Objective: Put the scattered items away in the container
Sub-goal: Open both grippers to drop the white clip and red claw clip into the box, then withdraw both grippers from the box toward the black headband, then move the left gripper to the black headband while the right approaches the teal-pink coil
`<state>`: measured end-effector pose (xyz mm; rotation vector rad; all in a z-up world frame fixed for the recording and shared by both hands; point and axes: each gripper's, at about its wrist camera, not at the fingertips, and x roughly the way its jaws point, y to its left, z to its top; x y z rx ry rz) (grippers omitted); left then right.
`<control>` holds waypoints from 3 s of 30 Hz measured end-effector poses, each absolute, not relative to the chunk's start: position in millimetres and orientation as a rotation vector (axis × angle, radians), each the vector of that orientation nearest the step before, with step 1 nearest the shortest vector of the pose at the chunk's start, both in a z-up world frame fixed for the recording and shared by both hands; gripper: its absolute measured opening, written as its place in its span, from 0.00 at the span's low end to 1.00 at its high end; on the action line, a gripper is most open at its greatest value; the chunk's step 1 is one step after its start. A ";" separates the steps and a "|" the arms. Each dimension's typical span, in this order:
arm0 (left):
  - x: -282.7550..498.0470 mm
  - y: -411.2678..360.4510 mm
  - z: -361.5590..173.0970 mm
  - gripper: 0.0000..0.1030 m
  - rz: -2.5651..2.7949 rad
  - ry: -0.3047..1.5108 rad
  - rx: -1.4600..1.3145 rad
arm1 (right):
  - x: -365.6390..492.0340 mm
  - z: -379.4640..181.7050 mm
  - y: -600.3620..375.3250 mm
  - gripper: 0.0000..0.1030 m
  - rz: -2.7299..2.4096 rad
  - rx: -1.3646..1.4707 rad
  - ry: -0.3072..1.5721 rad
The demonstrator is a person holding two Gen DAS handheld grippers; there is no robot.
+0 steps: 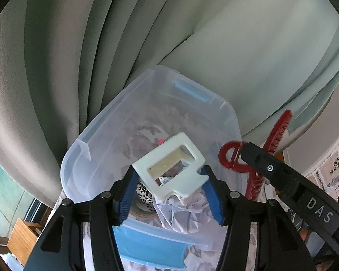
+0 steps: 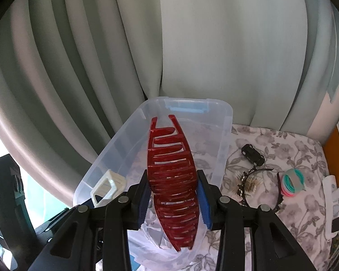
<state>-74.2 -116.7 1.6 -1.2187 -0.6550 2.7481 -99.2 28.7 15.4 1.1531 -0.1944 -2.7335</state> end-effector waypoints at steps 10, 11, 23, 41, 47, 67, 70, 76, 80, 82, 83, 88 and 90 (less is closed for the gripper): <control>-68.4 -114.1 5.6 0.80 2.749 -0.651 -1.218 | -97.8 16.9 31.1 0.67 -2.742 1.147 -0.209; -68.0 -113.6 6.2 0.81 2.751 -0.648 -1.217 | -97.3 16.8 32.3 0.68 -2.744 1.146 -0.215; -58.5 -105.3 14.4 0.95 2.800 -0.579 -1.183 | -86.8 21.0 45.0 0.86 -2.768 1.130 -0.259; -45.9 -79.0 31.9 0.98 2.836 -0.440 -1.123 | -65.6 30.4 84.2 1.00 -2.795 1.092 -0.387; -39.4 -65.2 40.7 0.98 2.869 -0.398 -1.079 | -55.2 35.6 102.5 1.00 -2.813 1.050 -0.410; -20.6 13.4 53.0 0.98 2.789 -0.292 -0.962 | 0.3 34.5 191.7 1.00 -2.876 0.944 -0.617; -21.3 26.4 51.6 0.98 2.762 -0.273 -0.961 | 8.4 33.8 202.0 1.00 -2.901 0.921 -0.626; -24.7 52.0 44.1 0.98 2.724 -0.228 -0.985 | 20.2 25.9 225.7 1.00 -2.918 0.904 -0.676; -26.2 70.1 36.8 0.98 2.702 -0.184 -1.010 | 24.9 16.5 241.9 1.00 -2.926 0.917 -0.717; -27.6 76.4 32.3 0.98 2.691 -0.171 -1.027 | 25.6 10.8 249.3 1.00 -2.925 0.933 -0.728; -28.5 78.7 29.7 0.98 2.686 -0.168 -1.035 | 25.9 7.7 252.3 1.00 -2.922 0.939 -0.739; -34.6 87.4 17.6 0.98 2.659 -0.172 -1.079 | 26.6 -6.7 267.0 1.00 -2.919 0.976 -0.780; -36.8 89.6 13.0 0.98 2.650 -0.183 -1.095 | 26.3 -13.7 273.2 1.00 -2.918 0.997 -0.810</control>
